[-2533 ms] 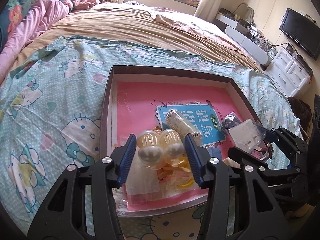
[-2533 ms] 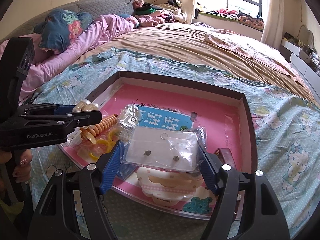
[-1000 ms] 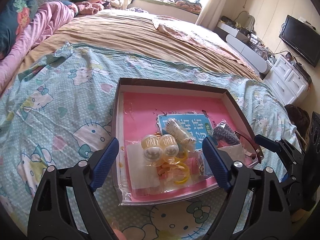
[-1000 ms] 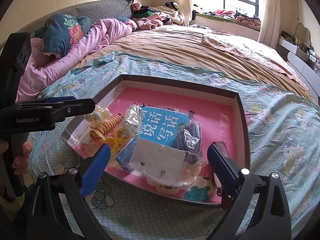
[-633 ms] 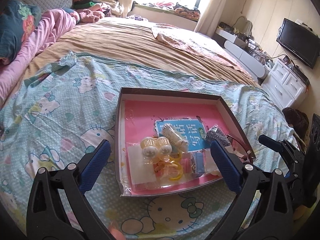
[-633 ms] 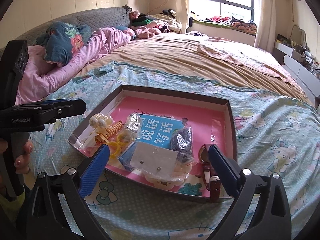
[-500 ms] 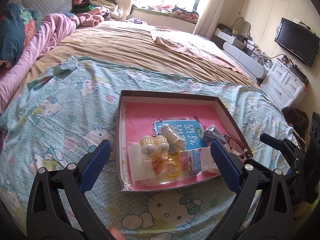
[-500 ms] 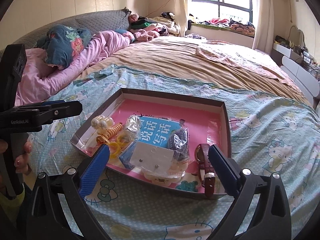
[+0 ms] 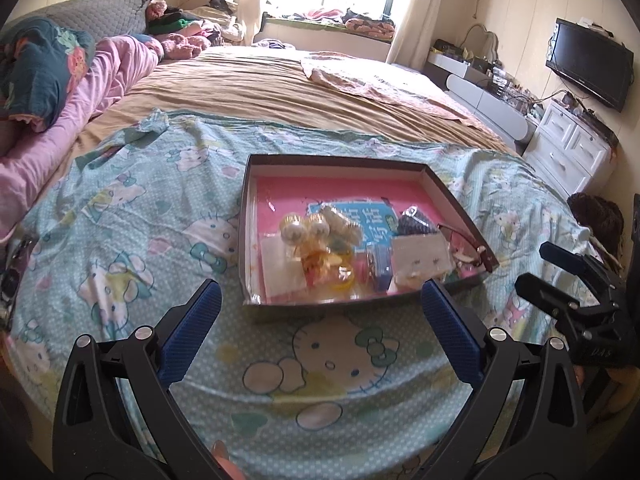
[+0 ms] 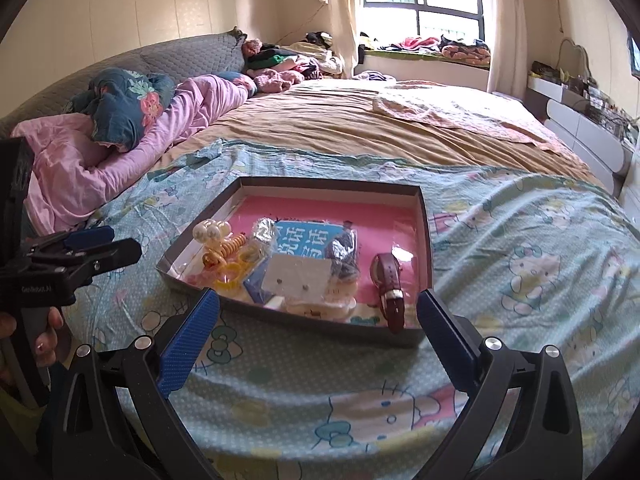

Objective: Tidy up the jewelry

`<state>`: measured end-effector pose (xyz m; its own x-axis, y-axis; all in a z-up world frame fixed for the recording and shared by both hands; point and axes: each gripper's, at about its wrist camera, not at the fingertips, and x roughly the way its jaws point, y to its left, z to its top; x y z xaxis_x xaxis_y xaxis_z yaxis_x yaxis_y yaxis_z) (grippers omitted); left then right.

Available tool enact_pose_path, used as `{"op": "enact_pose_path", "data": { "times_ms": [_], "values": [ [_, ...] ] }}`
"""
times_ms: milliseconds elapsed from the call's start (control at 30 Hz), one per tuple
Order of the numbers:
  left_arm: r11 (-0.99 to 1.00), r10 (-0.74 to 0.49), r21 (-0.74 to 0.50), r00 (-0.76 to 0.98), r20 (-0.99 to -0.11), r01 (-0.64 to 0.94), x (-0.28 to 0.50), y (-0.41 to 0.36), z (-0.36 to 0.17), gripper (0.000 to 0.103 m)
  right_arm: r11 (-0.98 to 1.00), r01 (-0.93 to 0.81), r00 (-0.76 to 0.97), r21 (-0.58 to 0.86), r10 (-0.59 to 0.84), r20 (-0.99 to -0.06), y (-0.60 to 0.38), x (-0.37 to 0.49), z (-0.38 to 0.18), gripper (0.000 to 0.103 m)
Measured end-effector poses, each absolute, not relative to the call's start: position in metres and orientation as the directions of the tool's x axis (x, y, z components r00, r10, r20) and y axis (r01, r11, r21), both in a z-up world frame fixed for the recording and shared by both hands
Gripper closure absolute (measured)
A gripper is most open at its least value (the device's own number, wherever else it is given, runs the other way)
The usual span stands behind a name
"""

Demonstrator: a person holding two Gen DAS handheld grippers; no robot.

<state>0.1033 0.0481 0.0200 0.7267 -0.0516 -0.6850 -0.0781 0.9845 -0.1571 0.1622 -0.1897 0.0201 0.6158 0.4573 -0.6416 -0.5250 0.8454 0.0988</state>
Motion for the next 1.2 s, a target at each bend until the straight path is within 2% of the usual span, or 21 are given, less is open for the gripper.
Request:
{"op": "enact_pose_path", "data": {
  "times_ms": [400, 1200],
  "values": [
    [0.987, -0.043, -0.139, 0.721, -0.692, -0.075, 0.064, 0.032, 0.003, 0.010, 0.874, -0.468, 0.609, 0.133, 0.428, -0.668, -0.209, 0.132, -0.001, 0.005],
    [0.988, -0.032, -0.133, 0.731, -0.681, -0.081, 0.051, 0.022, 0.005, 0.010, 0.866, -0.482, 0.597, 0.133, 0.435, -0.674, -0.206, 0.110, -0.005, 0.005]
  ]
}}
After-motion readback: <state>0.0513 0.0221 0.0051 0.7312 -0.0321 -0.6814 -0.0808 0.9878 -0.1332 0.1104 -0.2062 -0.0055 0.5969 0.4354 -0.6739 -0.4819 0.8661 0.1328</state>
